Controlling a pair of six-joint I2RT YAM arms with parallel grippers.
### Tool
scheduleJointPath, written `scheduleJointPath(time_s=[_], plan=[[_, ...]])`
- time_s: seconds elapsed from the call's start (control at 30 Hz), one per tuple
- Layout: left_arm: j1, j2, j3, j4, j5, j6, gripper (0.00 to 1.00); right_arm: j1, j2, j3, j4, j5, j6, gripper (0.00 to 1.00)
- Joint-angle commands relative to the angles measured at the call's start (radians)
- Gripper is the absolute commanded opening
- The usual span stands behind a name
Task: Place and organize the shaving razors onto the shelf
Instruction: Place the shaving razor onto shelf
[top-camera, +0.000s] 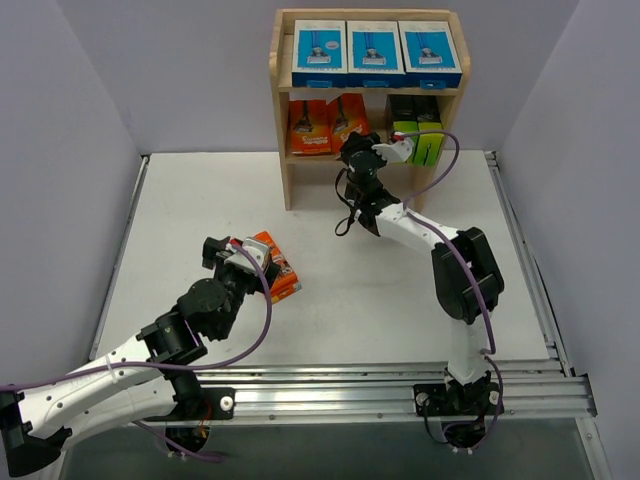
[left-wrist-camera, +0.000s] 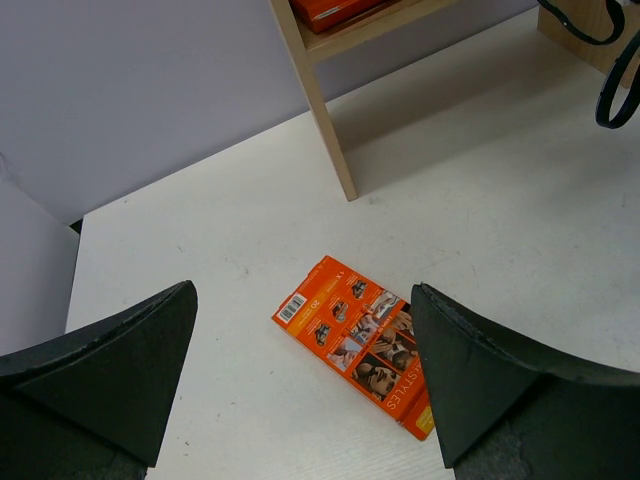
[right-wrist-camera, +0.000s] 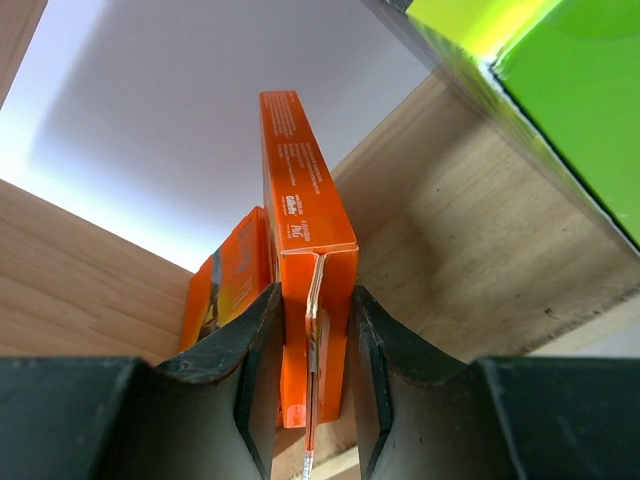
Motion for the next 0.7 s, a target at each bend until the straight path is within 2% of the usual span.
scheduleJointPath(time_s=[0.0,0.5,0.63,0.67], plan=[[-0.003,-0.011,0.005,0.063,0.015,0.002,0.97,0.008,0.016,0.058,0.0,-0.088,0.056,0.07],[-0.003,-0.017,0.005,0.066,0.018,0.007,0.97,-0.003,0.044,0.077,-0.063,-0.214,0.166,0.09],[-0.003,-0.02,0.005,0.066,0.016,0.008,0.97,-0.008,0.055,0.086,-0.077,-0.257,0.189,0.13],[-0.003,-0.02,0.003,0.066,0.016,0.008,0.97,-0.008,0.059,0.087,-0.079,-0.269,0.189,0.18]])
